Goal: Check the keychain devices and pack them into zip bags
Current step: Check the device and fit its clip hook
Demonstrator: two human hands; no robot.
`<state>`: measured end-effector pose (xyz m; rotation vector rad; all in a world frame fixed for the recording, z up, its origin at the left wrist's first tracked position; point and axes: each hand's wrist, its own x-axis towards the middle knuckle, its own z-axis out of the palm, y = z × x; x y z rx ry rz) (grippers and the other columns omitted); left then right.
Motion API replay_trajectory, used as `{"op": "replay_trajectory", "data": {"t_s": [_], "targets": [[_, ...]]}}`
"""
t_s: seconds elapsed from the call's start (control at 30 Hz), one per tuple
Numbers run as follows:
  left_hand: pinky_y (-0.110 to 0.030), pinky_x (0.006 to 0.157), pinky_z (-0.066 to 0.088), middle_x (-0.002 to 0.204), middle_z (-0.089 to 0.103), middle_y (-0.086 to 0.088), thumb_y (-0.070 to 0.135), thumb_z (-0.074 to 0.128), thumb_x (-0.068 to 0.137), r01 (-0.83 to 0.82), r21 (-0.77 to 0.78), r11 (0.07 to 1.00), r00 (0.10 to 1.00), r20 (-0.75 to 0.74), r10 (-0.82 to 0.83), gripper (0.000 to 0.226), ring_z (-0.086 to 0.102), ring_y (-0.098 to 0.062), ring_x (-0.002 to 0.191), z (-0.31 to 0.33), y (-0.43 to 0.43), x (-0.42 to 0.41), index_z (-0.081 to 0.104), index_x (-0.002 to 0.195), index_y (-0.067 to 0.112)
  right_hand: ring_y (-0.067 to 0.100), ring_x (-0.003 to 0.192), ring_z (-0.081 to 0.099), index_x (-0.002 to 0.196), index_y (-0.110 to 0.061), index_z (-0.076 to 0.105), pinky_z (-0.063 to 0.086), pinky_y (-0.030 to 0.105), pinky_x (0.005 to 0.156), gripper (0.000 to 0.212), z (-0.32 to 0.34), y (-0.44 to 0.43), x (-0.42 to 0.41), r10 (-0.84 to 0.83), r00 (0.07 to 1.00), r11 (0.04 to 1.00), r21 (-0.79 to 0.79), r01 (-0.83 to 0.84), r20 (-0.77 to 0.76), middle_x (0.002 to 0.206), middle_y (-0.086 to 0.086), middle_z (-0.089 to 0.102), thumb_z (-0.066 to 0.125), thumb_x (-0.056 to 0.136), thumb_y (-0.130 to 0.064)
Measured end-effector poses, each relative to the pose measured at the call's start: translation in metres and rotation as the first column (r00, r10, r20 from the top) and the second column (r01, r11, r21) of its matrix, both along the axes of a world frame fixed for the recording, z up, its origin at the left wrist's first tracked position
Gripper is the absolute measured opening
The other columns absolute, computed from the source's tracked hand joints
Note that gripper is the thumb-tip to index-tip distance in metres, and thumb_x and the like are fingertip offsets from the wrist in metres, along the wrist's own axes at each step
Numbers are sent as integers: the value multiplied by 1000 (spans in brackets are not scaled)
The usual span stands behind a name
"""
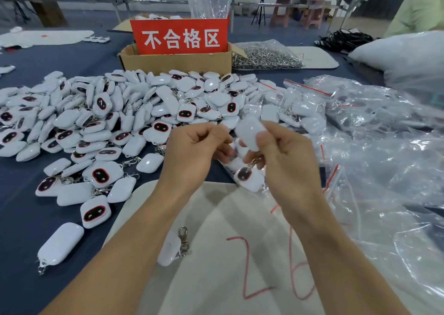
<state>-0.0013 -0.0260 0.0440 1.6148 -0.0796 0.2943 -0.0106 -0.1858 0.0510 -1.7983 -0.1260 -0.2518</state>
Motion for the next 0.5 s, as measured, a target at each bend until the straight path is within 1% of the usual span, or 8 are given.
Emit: {"op": "replay_trajectory", "data": {"t_s": [0.1,0.17,0.2,0.27,0.33,0.4,0.43,0.5], "targets": [[-24,56,49,58,68,-4,25,69,90,-13,207,978,999,-27,19,24,58,-11,51,-2,-1,-2,76,68,18,15,46,47,77,-12,73,37,24,46,34,11,-13,3,-95,992,926,357,121,-89,74,10,75,53,104,-13],[-24,56,45,55,64,3,41,67,81,-29,427,904,1000,8,28,22,51,-5,50,-6,-11,-11,74,70,24,14,42,39,73,-11,73,33,22,43,33,16,-23,6,-111,981,836,519,178,-157,67,9,71,60,103,-19],[-23,57,45,57,63,8,50,65,77,-46,527,848,999,48,25,22,52,-2,51,-8,-19,-17,73,74,29,14,41,36,67,-13,72,31,21,42,36,17,-28,7,-123,978,813,548,198,-171,62,8,67,64,101,-22],[-21,61,43,64,61,12,64,63,69,-60,670,740,993,113,-22,32,56,-6,64,-9,-36,-28,71,79,35,13,42,33,52,-17,66,30,20,43,43,16,-33,7,-176,971,827,510,236,-163,51,4,55,74,94,-22],[-24,62,38,65,51,16,73,63,65,-55,801,596,981,156,-119,42,52,-5,72,-9,-48,-33,70,82,36,14,46,30,47,-18,60,30,21,45,43,15,-34,5,-251,959,860,424,283,-132,49,-1,42,81,85,-18],[-25,59,35,65,41,20,66,69,67,-143,867,477,951,254,-177,33,52,-2,72,-11,-54,-33,70,82,37,16,51,29,50,-17,58,30,21,48,37,14,-36,4,-294,951,870,384,309,-100,53,0,37,82,78,-17],[-24,56,38,63,45,18,58,71,68,-191,860,473,941,297,-160,24,57,-6,69,-12,-55,-34,71,79,36,17,53,30,52,-14,56,32,22,50,33,14,-37,4,-289,953,873,385,299,-87,54,3,36,80,74,-15],[-28,56,48,62,58,13,46,67,71,-225,805,550,958,286,-28,14,60,-10,65,-11,-52,-35,71,78,34,18,55,32,55,-4,52,34,25,53,27,17,-38,3,-233,972,900,371,231,-42,55,5,36,74,68,-12]]}}
